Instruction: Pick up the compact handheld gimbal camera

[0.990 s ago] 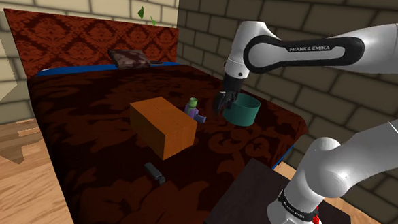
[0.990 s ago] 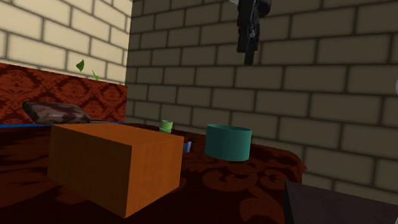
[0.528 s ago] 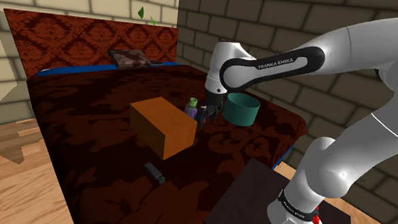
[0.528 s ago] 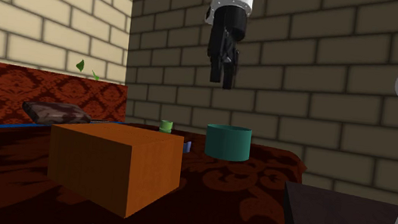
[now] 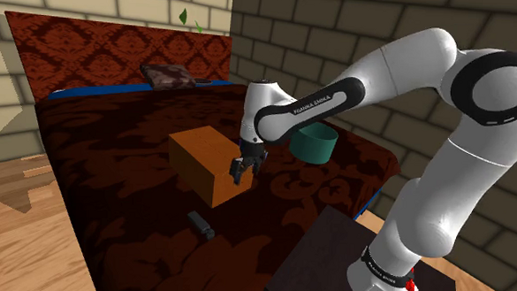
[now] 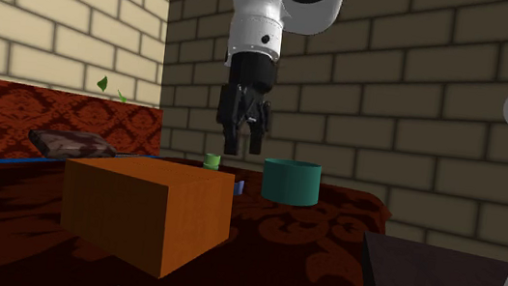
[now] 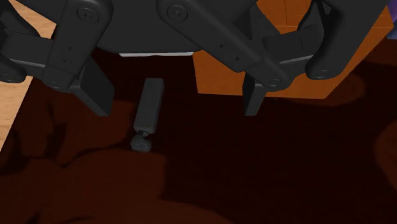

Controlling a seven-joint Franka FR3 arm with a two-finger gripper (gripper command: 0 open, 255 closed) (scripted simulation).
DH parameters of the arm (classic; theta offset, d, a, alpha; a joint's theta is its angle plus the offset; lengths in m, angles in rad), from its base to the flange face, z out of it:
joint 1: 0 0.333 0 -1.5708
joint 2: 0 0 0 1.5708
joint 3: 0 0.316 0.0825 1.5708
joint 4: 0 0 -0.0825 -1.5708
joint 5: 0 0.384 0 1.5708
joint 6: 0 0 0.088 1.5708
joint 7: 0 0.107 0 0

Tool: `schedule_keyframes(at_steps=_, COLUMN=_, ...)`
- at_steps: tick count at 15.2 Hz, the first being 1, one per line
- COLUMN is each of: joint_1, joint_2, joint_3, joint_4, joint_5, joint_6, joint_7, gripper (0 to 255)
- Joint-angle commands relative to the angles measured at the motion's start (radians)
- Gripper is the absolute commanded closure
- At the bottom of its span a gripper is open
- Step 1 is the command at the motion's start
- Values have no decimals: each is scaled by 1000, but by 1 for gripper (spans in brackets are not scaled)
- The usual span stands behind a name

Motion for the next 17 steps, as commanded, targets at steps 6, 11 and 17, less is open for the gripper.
schedule_keyframes(at_steps=6, joint_1=36, joint_2=275, joint_3=21, joint_4=128, joint_5=-62, joint_6=115, joint_7=101, gripper=0)
schedule_keyframes(at_steps=11, joint_1=74, joint_2=473, joint_3=12, joint_4=260, joint_5=-105, joint_6=157, joint_7=158, gripper=0)
schedule_keyframes(at_steps=17, joint_1=125, joint_2=710, joint_3=-7, joint_4=458, joint_5=-136, joint_6=168, joint_7=205, gripper=0)
